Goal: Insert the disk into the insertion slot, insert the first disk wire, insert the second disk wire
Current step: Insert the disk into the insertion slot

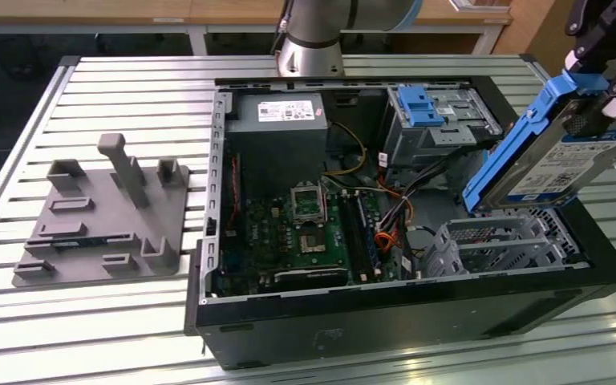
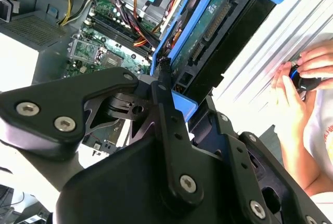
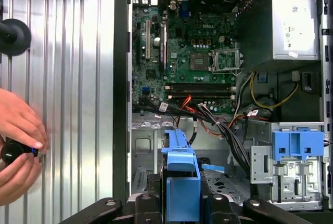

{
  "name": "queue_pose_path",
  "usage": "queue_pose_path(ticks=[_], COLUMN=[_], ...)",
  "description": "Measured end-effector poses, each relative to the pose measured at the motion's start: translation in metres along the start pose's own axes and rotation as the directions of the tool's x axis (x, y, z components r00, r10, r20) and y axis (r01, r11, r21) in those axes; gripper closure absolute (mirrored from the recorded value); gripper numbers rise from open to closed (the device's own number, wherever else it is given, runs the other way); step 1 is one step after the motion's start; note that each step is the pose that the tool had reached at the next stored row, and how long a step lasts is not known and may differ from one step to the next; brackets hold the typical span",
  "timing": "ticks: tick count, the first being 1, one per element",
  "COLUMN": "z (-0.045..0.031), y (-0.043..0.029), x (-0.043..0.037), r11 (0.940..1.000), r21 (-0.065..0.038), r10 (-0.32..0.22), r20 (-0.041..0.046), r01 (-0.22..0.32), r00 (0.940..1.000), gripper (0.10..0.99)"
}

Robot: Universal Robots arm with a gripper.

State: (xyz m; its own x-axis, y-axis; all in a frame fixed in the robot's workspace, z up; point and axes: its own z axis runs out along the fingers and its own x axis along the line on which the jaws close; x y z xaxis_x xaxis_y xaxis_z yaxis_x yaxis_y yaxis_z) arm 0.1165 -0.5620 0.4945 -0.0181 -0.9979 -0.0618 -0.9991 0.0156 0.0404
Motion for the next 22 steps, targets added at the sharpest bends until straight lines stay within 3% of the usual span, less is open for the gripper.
queue_pose_path(ticks=[22], z=[0.0102], y=[-0.0042], x=[0.0006], r11=[1.0000], r21=[0.000], r10=[-0.005], r20=[0.0056], r01=[0.005], r00=[1.0000], gripper=[0.722])
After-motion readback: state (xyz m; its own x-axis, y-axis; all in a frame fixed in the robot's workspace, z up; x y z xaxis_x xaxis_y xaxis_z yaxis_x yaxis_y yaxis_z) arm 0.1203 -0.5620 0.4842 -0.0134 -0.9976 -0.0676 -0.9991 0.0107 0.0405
